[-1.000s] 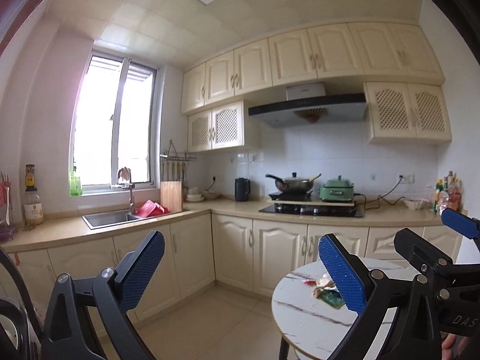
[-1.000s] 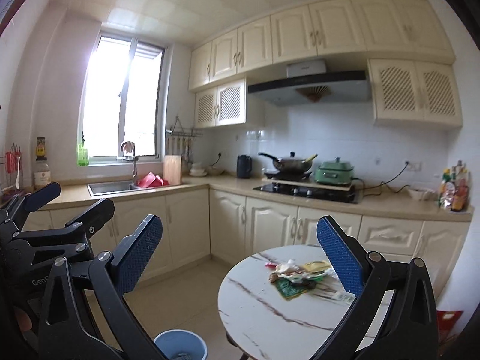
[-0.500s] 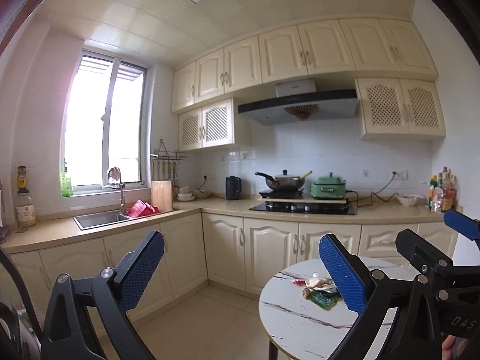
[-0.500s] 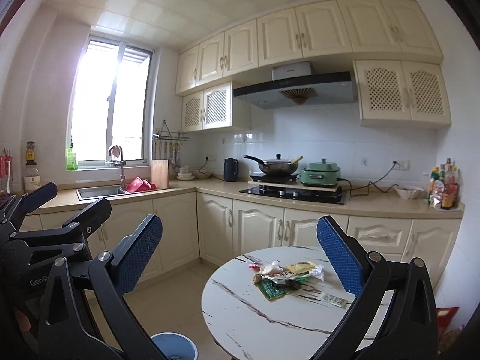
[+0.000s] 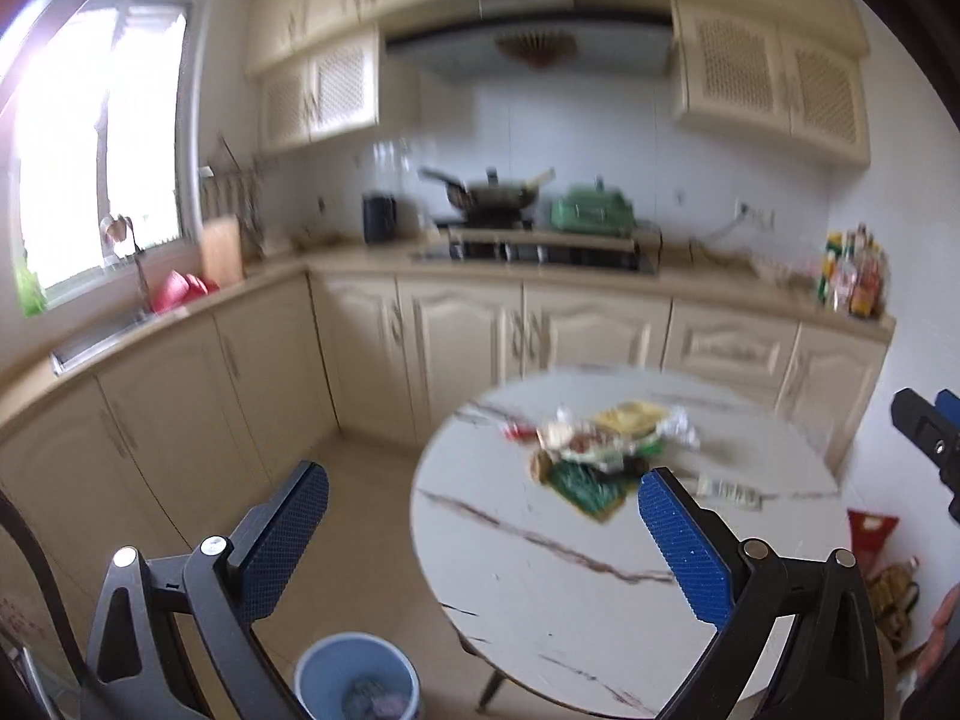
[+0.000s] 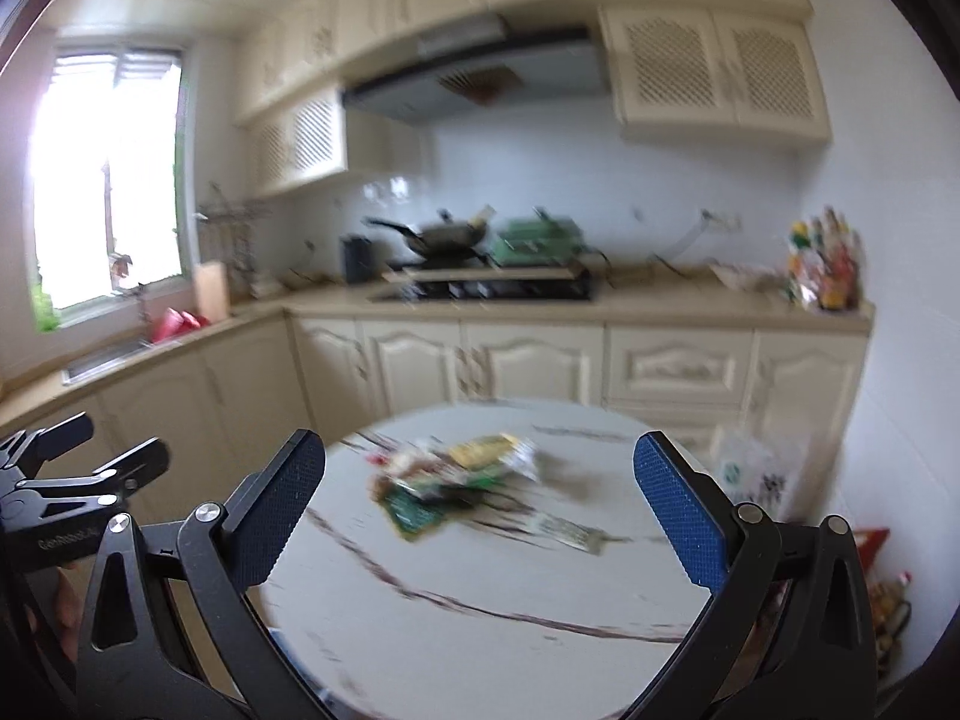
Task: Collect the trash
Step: 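Grasp the white-red-green printed bag with the left gripper while the right gripper grasps the clear plastic bag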
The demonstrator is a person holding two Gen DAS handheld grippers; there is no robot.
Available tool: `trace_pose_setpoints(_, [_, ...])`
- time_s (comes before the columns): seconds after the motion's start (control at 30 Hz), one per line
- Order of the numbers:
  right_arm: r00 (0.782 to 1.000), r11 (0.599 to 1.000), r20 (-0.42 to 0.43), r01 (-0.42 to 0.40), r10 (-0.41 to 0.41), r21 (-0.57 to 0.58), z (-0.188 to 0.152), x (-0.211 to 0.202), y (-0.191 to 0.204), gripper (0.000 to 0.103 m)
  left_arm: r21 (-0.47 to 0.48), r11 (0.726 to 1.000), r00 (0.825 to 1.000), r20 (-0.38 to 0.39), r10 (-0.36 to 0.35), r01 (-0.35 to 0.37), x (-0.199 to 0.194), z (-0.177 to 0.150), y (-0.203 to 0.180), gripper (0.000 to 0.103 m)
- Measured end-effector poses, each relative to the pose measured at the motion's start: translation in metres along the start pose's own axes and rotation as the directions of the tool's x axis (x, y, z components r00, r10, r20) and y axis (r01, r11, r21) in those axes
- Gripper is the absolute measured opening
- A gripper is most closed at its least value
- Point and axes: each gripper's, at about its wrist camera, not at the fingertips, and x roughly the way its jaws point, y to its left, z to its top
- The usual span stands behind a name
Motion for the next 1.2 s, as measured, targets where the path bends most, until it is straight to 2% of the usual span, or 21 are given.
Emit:
trace_pose_setpoints(0.1, [0.997,0.999,-0.071,0.045,-0.044,0.009,-0.009,0.032,-0.027,0.103,0.006,0.999,0.997,-0.073,-0.032,0.033,0.040,0.014,-0.003,0.102])
trace_pose_setpoints(0.27, [0.974,0.995,-0.210,0.097,-0.088,0.032,-0.033,0.097,-0.072,0.103,0.022,0.997,0.981,-0.182,-0.073,0.079,0.112,0.040,-0.019,0.102])
trace_pose_setpoints(0.47, [0.943,0.994,-0.325,0.097,-0.073,0.057,-0.062,0.151,-0.099,0.103,0.094,0.987,0.960,-0.259,-0.105,0.133,0.192,0.058,-0.048,0.102])
trace_pose_setpoints(0.63, [0.929,0.996,-0.366,0.076,-0.055,0.044,-0.072,0.181,-0.103,0.103,0.160,0.967,0.942,-0.305,-0.141,0.197,0.260,0.064,-0.073,0.101])
trace_pose_setpoints(0.83, [0.921,0.998,-0.388,0.052,-0.034,0.037,-0.072,0.205,-0.107,0.103,0.344,0.927,0.959,-0.278,-0.049,0.147,0.315,0.061,-0.089,0.098])
trace_pose_setpoints(0.87, [0.921,0.998,-0.388,0.051,-0.034,0.034,-0.072,0.208,-0.108,0.103,0.353,0.924,0.960,-0.277,-0.045,0.146,0.321,0.062,-0.090,0.097])
trace_pose_setpoints(0.93, [0.920,0.998,-0.391,0.045,-0.028,0.034,-0.072,0.215,-0.109,0.103,0.372,0.915,0.956,-0.289,-0.046,0.156,0.335,0.063,-0.092,0.083])
trace_pose_setpoints(1.07, [0.912,0.999,-0.410,0.038,-0.023,0.030,-0.073,0.228,-0.109,0.103,0.427,0.886,0.955,-0.290,-0.058,0.183,0.352,0.062,-0.108,0.068])
trace_pose_setpoints(1.13, [0.905,0.999,-0.425,0.029,-0.013,0.030,-0.076,0.234,-0.109,0.103,0.447,0.868,0.951,-0.297,-0.083,0.216,0.356,0.059,-0.116,0.052])
trace_pose_setpoints(1.17, [0.903,0.999,-0.429,0.024,-0.008,0.033,-0.077,0.237,-0.109,0.103,0.452,0.862,0.949,-0.300,-0.096,0.230,0.353,0.054,-0.119,0.050])
trace_pose_setpoints(1.2, [0.900,0.999,-0.436,0.014,0.003,0.037,-0.078,0.239,-0.109,0.103,0.460,0.856,0.950,-0.295,-0.106,0.238,0.354,0.054,-0.122,0.043])
